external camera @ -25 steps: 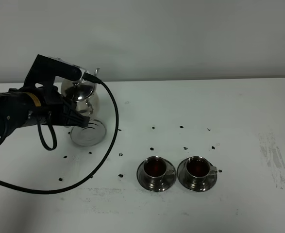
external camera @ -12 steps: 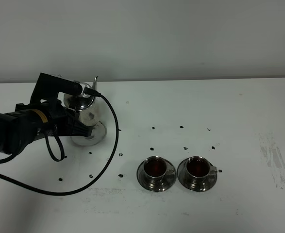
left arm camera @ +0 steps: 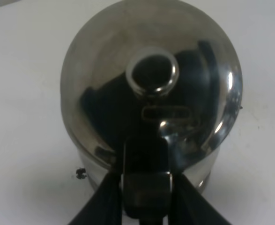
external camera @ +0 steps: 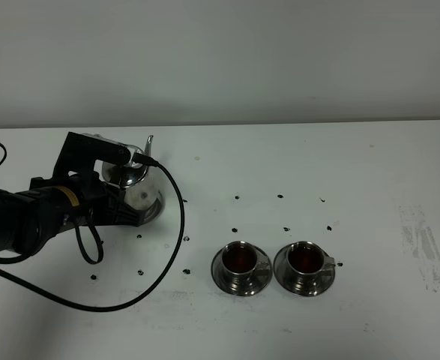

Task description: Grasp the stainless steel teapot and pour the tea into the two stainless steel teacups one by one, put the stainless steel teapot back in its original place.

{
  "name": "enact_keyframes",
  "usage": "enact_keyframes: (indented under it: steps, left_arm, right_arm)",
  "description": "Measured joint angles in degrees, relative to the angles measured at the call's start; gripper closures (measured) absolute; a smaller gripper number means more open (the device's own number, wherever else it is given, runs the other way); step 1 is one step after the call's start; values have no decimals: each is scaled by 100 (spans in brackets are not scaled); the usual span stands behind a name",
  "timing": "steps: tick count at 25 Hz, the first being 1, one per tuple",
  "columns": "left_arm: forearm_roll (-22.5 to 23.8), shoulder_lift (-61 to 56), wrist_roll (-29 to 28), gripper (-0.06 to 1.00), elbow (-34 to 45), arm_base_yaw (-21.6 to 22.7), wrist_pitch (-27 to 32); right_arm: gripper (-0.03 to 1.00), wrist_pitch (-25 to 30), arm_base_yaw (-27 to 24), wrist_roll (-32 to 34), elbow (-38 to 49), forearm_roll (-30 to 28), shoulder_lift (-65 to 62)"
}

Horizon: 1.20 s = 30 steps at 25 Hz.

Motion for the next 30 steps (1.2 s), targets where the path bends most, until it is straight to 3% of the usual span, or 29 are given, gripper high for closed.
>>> enact_keyframes:
  steps: [30]
  left_arm:
    - [0,247,-14,73,68,0,-383]
  right_arm:
    - [74,0,0,0,0,2,0]
